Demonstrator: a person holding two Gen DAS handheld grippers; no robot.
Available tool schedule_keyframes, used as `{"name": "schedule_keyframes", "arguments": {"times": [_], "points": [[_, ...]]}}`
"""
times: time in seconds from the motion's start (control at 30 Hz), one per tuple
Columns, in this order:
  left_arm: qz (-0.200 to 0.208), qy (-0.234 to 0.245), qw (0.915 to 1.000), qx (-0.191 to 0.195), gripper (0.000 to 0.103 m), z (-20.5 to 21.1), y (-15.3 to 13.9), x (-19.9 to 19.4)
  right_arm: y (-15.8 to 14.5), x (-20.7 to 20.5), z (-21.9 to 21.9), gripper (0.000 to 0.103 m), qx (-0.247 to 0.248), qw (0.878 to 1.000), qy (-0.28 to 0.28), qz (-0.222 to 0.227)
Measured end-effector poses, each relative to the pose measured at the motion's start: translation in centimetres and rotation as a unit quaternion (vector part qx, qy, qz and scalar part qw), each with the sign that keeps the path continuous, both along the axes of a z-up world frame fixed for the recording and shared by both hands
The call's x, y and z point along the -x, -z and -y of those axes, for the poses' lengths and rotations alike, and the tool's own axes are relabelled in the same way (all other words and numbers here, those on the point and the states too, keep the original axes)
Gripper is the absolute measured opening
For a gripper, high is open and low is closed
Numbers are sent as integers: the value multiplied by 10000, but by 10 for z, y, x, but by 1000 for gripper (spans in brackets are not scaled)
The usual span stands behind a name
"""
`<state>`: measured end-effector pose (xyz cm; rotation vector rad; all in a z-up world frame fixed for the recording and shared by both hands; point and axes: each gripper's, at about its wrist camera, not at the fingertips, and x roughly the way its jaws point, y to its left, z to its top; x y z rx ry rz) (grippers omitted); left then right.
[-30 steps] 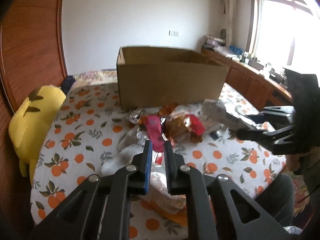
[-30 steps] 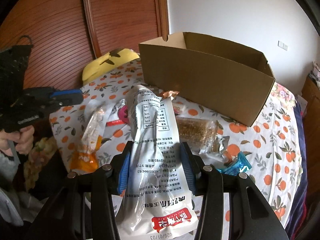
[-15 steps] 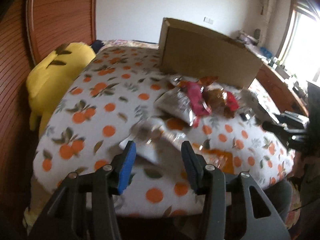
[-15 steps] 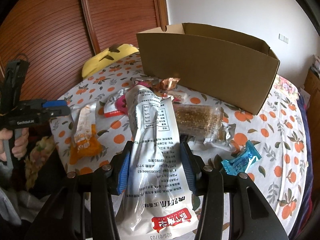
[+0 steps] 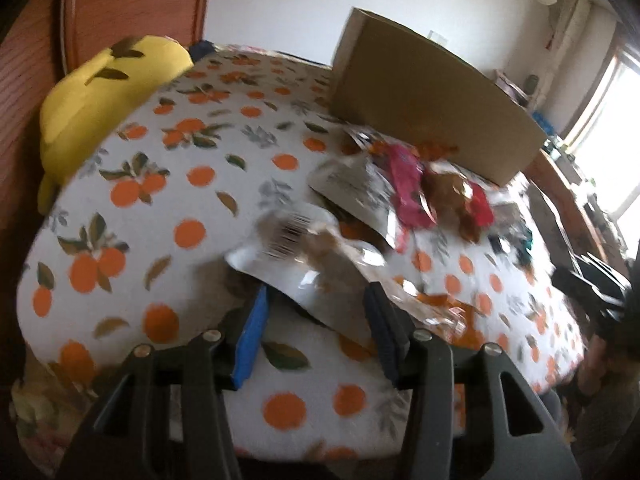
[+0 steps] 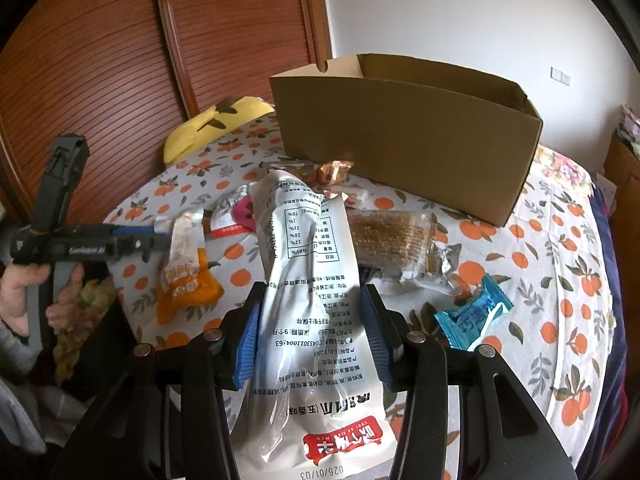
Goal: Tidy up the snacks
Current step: 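Grasp the white packet with the right tool while the left tool grasps the orange-and-white packet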
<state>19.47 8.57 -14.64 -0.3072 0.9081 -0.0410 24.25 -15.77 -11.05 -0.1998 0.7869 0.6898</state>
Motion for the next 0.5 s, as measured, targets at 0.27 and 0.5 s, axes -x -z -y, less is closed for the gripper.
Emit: {"name": "schedule_keyframes", "arguments": {"times": [0.27, 0.5], "points": [[273, -101, 9981, 538, 25, -20, 6, -5, 8, -4, -1, 48, 10, 10000, 10, -67], [450, 18, 9951, 884, 6, -16, 4, -9, 10, -6, 0, 48, 19, 10000, 35, -89]]}}
